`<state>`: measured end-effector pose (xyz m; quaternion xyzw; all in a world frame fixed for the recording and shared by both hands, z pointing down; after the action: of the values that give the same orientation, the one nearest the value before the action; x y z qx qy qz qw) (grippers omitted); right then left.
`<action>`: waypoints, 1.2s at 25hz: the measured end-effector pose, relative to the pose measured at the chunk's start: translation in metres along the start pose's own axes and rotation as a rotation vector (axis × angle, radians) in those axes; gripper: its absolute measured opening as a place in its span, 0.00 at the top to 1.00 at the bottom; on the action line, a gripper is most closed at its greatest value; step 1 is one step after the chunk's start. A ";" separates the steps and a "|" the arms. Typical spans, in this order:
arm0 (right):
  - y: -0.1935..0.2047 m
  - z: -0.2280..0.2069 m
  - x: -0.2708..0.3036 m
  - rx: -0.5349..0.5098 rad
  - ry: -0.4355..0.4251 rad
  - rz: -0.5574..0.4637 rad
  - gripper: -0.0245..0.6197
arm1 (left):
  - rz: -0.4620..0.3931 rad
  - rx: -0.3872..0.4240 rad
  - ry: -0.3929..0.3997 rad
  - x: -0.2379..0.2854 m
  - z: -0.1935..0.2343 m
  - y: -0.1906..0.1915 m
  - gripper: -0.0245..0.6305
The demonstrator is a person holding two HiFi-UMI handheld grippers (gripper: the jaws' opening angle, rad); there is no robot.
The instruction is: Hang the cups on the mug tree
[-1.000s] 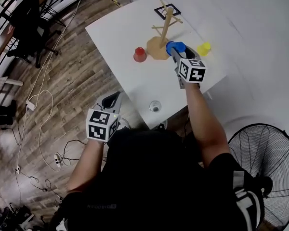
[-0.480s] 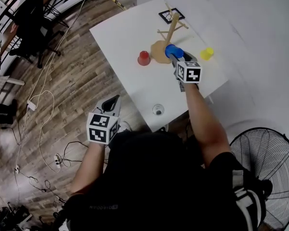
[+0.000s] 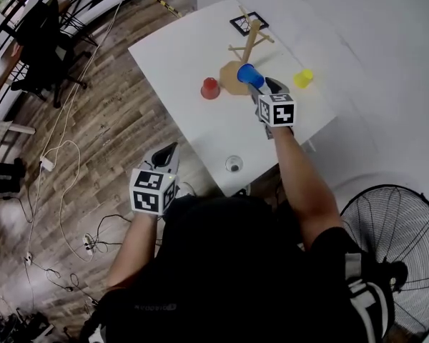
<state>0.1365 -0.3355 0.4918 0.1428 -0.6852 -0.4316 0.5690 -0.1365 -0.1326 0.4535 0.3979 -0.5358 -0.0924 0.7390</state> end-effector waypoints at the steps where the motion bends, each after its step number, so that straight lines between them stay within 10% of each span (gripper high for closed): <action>1: 0.000 0.000 -0.001 -0.006 -0.001 -0.003 0.59 | 0.001 0.003 0.003 0.001 -0.001 -0.001 0.94; 15: 0.016 -0.002 -0.020 -0.086 -0.049 -0.013 0.60 | 0.020 0.050 0.041 0.020 -0.022 -0.016 0.94; 30: 0.082 -0.122 -0.016 0.052 0.081 0.098 0.63 | 0.035 0.059 0.030 0.043 -0.050 -0.033 0.94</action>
<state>0.2757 -0.3280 0.5408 0.1413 -0.6790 -0.3791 0.6126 -0.0664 -0.1540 0.4561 0.4113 -0.5338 -0.0578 0.7366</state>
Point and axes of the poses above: the fingertips, and each gripper's own axes: x forward along the fingers, z to its left, y out of its underside, the point moved 5 cm from there along -x, backward along the fingers, and after that the axes turned 11 degrees about z, right-handed, at the moved point
